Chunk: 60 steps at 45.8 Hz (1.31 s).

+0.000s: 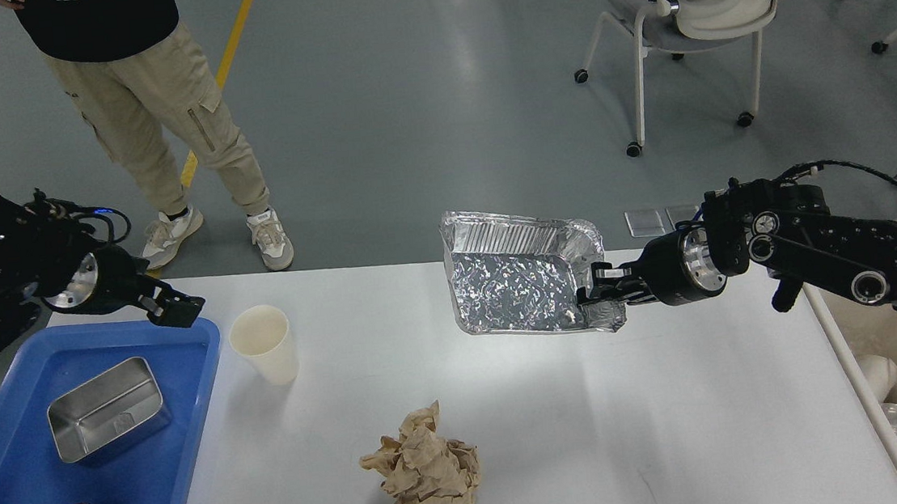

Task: Tidy desktop
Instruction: 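Reach the left gripper to the white paper cup, then grasp the paper cup with the left gripper and lift it high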

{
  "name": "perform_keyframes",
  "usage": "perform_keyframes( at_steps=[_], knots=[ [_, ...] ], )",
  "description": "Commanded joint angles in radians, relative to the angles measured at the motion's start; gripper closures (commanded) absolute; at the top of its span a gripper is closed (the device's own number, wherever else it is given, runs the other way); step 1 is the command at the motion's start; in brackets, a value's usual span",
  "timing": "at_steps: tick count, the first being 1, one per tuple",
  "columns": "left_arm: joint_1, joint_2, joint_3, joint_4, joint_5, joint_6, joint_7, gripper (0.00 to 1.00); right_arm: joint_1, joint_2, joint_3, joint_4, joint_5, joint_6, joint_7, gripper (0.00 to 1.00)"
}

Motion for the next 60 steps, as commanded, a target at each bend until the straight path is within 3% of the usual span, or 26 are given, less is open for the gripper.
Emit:
perform_keyframes(
  at_steps=[1, 12, 26, 33, 41, 46, 47, 50, 53, 60],
  knots=[
    [-0.011, -0.115, 0.060, 0.075, -0.001, 0.020, 0.000, 0.03, -0.001, -0.001, 0.000, -0.001, 0.000, 0.000, -0.001, 1.00],
    [0.000, -0.223, 0.120, 0.140, -0.001, 0.026, 0.001, 0.03, -0.001, -0.001, -0.001, 0.001, 0.001, 0.000, -0.001, 1.00],
    [0.009, -0.226, 0.181, 0.152, -0.007, 0.061, 0.000, 0.03, -0.011, -0.001, -0.003, -0.003, 0.000, 0.000, -0.001, 1.00],
    [0.047, -0.226, 0.179, 0.178, -0.009, 0.129, -0.006, 0.04, -0.022, -0.001, -0.003, -0.003, 0.000, -0.001, -0.001, 1.00],
    [0.070, -0.226, 0.181, 0.239, -0.015, 0.204, -0.031, 0.15, -0.028, -0.003, -0.003, -0.003, 0.000, -0.001, -0.001, 1.00],
    [0.092, -0.225, 0.181, 0.290, -0.021, 0.244, -0.034, 0.33, -0.030, -0.003, -0.003, -0.003, 0.000, -0.001, 0.001, 1.00],
    [0.096, -0.223, 0.181, 0.296, -0.021, 0.251, -0.036, 0.40, -0.030, -0.003, -0.003, -0.003, 0.000, -0.001, 0.001, 1.00],
    [0.100, -0.226, 0.181, 0.316, -0.019, 0.264, -0.055, 0.77, -0.030, -0.003, -0.003, -0.003, 0.000, -0.001, 0.001, 1.00],
    [0.107, -0.229, 0.193, 0.341, -0.021, 0.267, -0.080, 0.97, -0.030, -0.003, -0.001, -0.001, 0.000, -0.001, 0.001, 1.00],
    [0.112, -0.232, 0.225, 0.368, -0.027, 0.307, -0.089, 1.00, -0.028, -0.001, -0.001, -0.001, 0.000, -0.001, -0.001, 1.00]
  ],
)
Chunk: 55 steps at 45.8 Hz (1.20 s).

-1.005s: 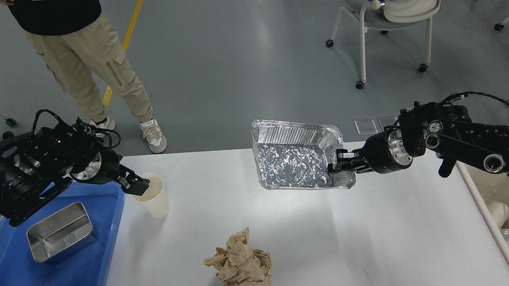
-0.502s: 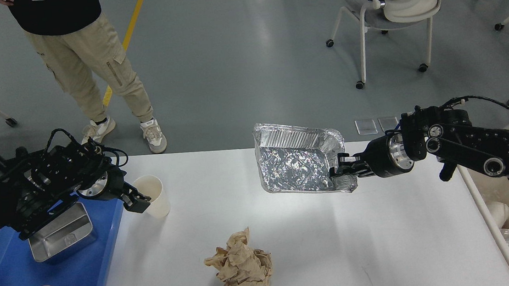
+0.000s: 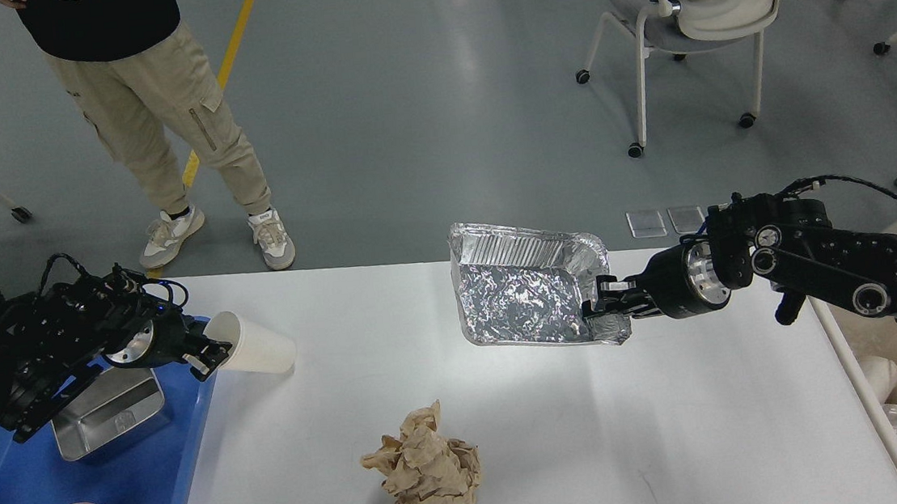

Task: Tidy desktop
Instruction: 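Grasp the paper cup with the left gripper and lift it high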

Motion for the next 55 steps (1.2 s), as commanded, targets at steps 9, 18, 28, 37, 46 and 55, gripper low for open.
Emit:
perform_keyframes(
  at_steps=[9, 18, 28, 37, 46, 55],
  knots=[
    [0.015, -0.030, 0.053, 0.107, -0.045, 0.067, -0.024, 1.00, -0.002, 0.001, 0.001, -0.001, 0.000, -0.003, -0.001, 1.00],
    [0.019, -0.048, 0.096, 0.162, -0.089, 0.083, -0.057, 1.00, -0.005, 0.001, 0.001, 0.001, 0.001, -0.009, -0.001, 1.00],
    [0.018, -0.048, 0.102, 0.170, -0.132, 0.098, -0.068, 1.00, -0.008, 0.001, 0.000, -0.001, 0.000, -0.009, -0.001, 1.00],
    [0.016, -0.024, 0.107, 0.159, -0.182, 0.106, -0.139, 1.00, -0.011, 0.009, -0.003, -0.004, 0.000, -0.009, -0.002, 1.00],
    [0.001, 0.082, 0.087, 0.153, -0.332, 0.109, -0.188, 1.00, -0.020, 0.009, -0.003, -0.007, -0.002, -0.011, -0.002, 1.00],
    [-0.054, 0.182, 0.087, 0.130, -0.551, 0.106, -0.231, 1.00, -0.026, 0.009, -0.009, -0.007, -0.002, -0.020, -0.004, 1.00]
  ],
)
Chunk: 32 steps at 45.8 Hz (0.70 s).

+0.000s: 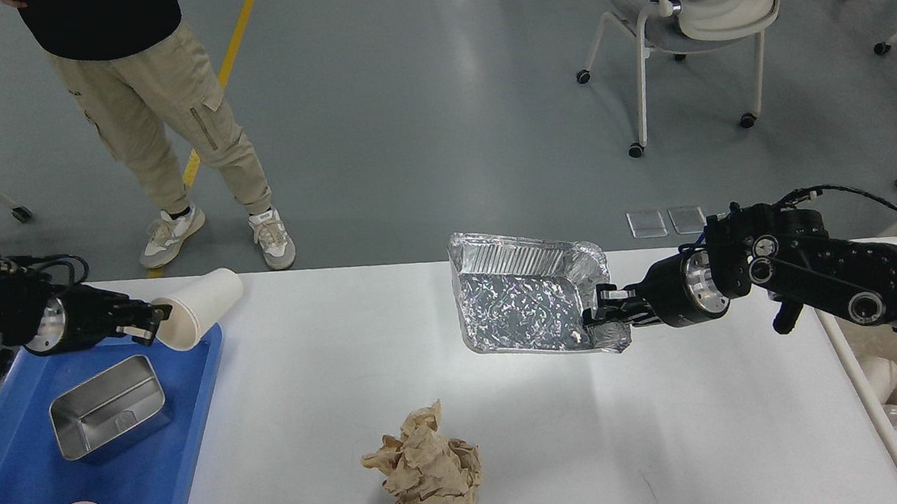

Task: Tidy desktop
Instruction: 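Grasp the paper cup with the left gripper and lift it high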

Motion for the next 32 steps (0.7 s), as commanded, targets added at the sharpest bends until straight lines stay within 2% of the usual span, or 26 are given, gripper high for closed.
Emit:
perform_keyframes(
  at_steps=[1, 8, 17, 25, 32],
  knots=[
    [-0.026, 0.065, -0.002, -0.025, -0.133, -0.003, -0.024, 1.00, -0.008, 0.000, -0.004, 0.000, 0.000, -0.007, -0.001, 1.00],
    [-0.055, 0.151, -0.025, -0.124, -0.285, -0.015, -0.025, 1.00, -0.009, 0.008, -0.007, -0.002, 0.000, -0.009, -0.002, 1.00],
    [-0.164, 0.212, -0.031, -0.313, -0.330, -0.055, 0.005, 1.00, -0.002, 0.017, -0.007, 0.000, 0.000, -0.009, -0.004, 1.00],
    [-0.308, 0.205, -0.025, -0.468, -0.327, -0.125, 0.025, 1.00, 0.002, 0.018, -0.006, 0.000, 0.000, -0.009, -0.004, 1.00],
    [-0.448, 0.133, -0.024, -0.519, -0.319, -0.210, 0.053, 1.00, 0.002, 0.038, -0.007, 0.000, -0.002, -0.013, -0.004, 1.00]
  ],
)
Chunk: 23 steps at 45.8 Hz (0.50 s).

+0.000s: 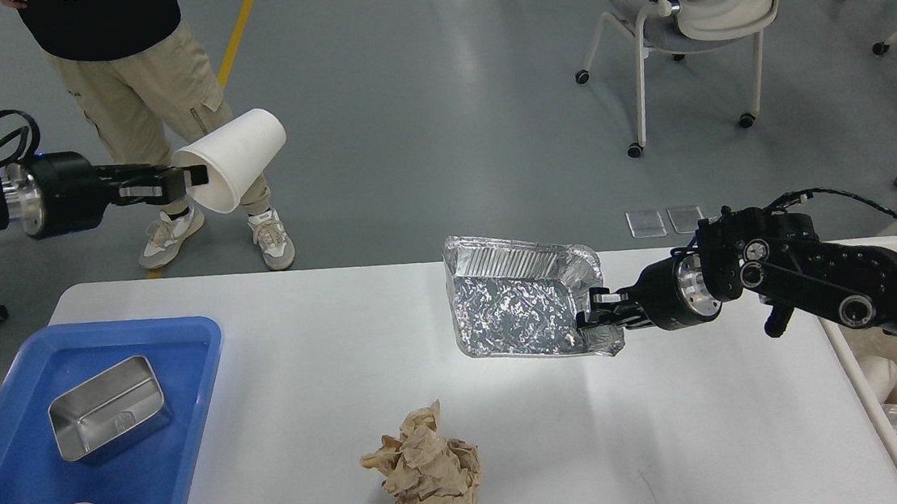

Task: Tidy desktop
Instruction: 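Grasp the paper cup with the left gripper and lift it high, then carry the cup over the held foil tray and drop it in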

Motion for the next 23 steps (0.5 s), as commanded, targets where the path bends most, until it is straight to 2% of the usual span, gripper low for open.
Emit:
perform_keyframes(
  at_steps=[1, 4, 8, 23],
  knots=[
    [-0.119, -0.077, 0.001, -0.033, 0.005, -0.067, 0.022, 1.00, 0.000, 0.012, -0.001, 0.000, -0.002, -0.004, 0.000, 1.00],
    [-0.195, -0.143, 0.006, -0.033, 0.005, -0.113, 0.033, 1.00, -0.003, 0.012, -0.001, -0.001, -0.002, -0.005, 0.000, 1.00],
    [-0.236, -0.200, 0.012, -0.030, 0.010, -0.138, 0.045, 1.00, -0.003, 0.013, -0.001, -0.003, -0.002, -0.010, 0.000, 1.00],
    [-0.280, -0.490, 0.100, -0.012, 0.128, -0.165, 0.063, 1.00, 0.000, 0.023, 0.001, -0.001, -0.002, -0.013, 0.001, 1.00]
  ],
)
